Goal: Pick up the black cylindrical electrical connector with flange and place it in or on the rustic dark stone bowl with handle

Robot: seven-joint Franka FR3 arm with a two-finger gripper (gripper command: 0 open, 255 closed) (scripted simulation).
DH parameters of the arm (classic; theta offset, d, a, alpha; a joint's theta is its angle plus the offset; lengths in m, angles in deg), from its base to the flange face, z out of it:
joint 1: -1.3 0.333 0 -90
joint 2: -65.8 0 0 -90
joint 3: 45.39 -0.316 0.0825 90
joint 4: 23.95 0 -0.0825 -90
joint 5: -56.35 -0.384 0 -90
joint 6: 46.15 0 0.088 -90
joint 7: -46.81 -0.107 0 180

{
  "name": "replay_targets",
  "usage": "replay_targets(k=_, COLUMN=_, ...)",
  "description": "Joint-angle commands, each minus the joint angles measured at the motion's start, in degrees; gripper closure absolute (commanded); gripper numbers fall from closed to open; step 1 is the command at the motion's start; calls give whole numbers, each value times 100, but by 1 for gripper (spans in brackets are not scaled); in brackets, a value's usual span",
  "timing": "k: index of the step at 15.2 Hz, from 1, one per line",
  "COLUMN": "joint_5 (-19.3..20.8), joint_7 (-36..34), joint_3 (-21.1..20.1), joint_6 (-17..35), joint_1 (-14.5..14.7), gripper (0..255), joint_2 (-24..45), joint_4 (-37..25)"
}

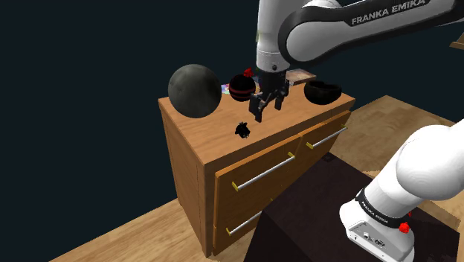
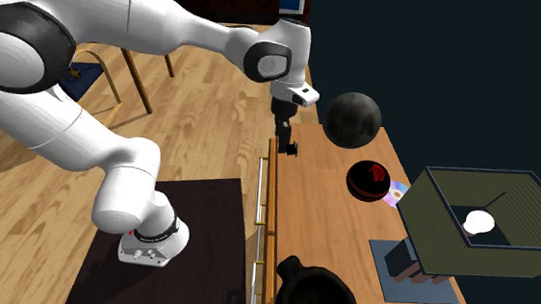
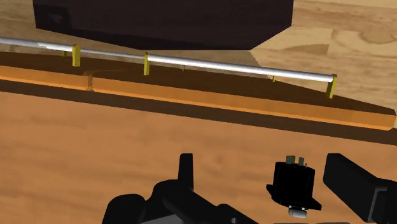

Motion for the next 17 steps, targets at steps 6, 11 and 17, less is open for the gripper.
replay_targets(k=6, joint_5=554, joint_7=-1301, joint_3=-547, joint_6=719, joint_1=-90, gripper=0, joint_2=1454, joint_4=-789)
replay_targets(k=11, joint_5=651, joint_7=-1370, joint_3=-541, joint_6=1104, joint_1=-103, gripper=0, joint_2=1603, joint_4=-534)
replay_targets(k=17, joint_5=712, joint_7=-1413, joint_3=-540, joint_6=1302, joint_1=-115, gripper=0, joint_2=1694, joint_4=-415)
